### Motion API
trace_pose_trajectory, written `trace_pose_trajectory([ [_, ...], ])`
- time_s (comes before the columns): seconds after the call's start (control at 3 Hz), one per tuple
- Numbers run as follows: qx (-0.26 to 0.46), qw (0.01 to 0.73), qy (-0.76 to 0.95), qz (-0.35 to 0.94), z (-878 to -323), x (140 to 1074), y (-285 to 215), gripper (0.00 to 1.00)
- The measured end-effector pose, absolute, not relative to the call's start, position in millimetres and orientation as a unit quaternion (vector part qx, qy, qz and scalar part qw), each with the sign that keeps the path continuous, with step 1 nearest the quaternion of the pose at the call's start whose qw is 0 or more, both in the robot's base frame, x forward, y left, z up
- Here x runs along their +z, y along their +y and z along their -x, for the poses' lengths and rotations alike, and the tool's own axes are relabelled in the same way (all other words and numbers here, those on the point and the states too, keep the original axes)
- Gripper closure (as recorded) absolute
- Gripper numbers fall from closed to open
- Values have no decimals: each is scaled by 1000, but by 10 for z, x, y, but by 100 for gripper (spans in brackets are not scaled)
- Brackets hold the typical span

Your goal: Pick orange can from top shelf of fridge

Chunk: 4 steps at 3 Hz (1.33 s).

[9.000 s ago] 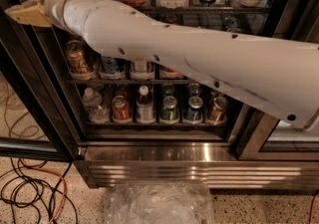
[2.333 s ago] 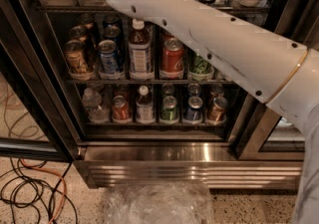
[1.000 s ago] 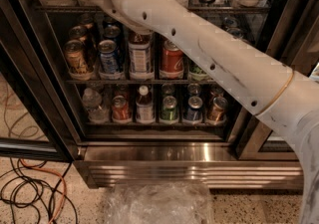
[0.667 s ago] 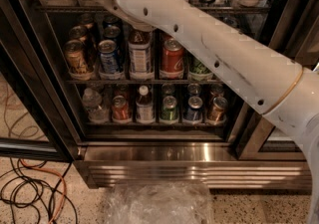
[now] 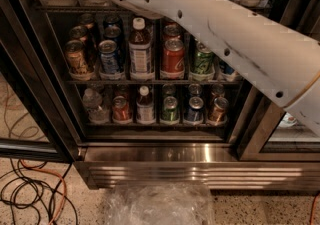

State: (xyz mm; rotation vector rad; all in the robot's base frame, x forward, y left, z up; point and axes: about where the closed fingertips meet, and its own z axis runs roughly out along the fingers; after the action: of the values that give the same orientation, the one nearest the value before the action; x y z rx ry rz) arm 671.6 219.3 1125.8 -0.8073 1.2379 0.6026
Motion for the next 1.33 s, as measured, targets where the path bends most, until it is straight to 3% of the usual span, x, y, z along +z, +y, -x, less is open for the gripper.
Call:
trace_pose_trajectory([
  [1.33,285,702,567,325,-6469,11155,2112,100],
])
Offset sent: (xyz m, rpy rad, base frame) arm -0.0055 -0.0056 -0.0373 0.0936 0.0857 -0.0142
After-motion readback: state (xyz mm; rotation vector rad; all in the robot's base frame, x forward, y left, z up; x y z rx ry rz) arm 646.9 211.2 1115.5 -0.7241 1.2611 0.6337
